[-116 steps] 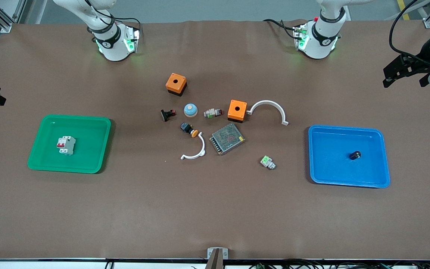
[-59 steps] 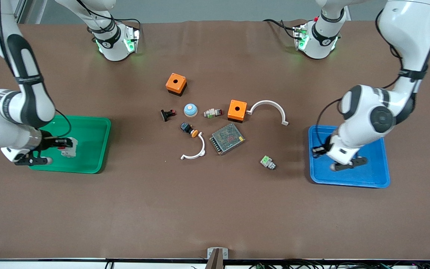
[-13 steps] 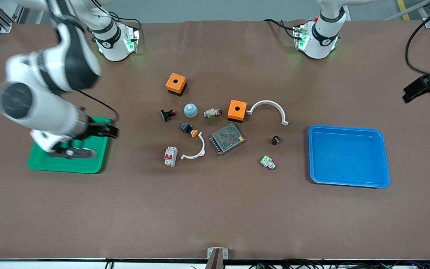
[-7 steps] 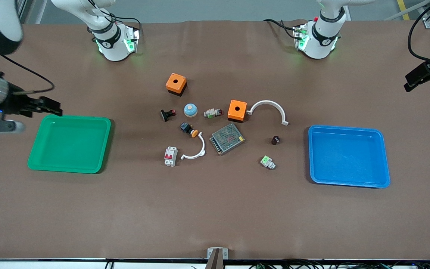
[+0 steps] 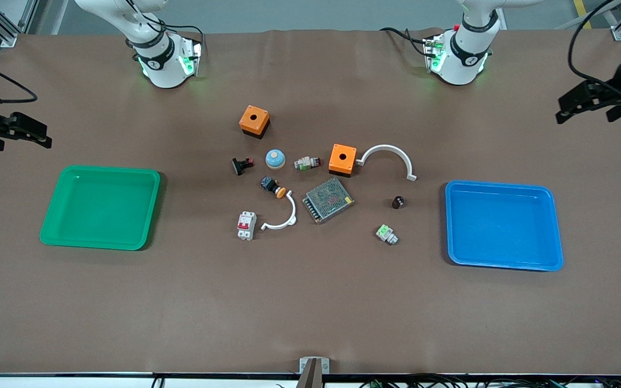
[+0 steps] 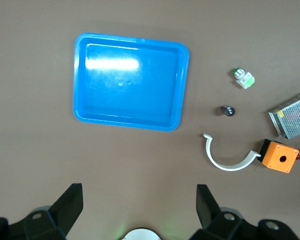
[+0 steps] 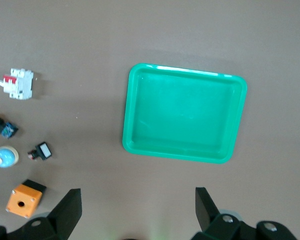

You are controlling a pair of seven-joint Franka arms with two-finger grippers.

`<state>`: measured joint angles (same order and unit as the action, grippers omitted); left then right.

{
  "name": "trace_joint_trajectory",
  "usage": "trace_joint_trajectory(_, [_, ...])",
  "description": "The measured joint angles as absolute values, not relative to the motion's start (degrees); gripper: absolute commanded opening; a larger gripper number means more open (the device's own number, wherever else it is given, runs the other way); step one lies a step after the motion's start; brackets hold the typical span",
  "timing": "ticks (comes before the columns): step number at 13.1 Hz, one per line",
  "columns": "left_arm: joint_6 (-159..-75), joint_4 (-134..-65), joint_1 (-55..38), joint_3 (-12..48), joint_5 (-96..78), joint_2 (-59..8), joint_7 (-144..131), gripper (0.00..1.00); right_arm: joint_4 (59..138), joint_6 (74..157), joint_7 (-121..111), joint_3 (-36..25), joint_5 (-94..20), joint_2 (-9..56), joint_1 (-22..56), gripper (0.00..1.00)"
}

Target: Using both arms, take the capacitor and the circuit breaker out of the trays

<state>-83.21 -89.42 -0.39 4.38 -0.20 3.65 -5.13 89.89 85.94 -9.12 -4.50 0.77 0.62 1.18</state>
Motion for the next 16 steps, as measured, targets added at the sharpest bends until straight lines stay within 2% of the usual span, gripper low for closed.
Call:
trace_joint_trajectory(3, [-83.85,-89.59,-0.57,6.59,-0.20,3.68,-6.24,1.00,87.83,86.42,-10.65,-4.48,0.78,0.12,1.18,1.00])
trace_joint_trajectory(8, [-84.93,-89.62,-0.47,6.66,-0.20,3.74,-6.24,1.00,83.77,87.36,-10.88,-4.45,0.84,0.09,1.18,1.00])
trace_joint_trajectory(16, [-85.77,-89.64,0.32,6.15,-0.20,3.82,-6.24,1.00,83.17,88.66,-10.96,-4.47,0.96,0.25,0.88,1.00])
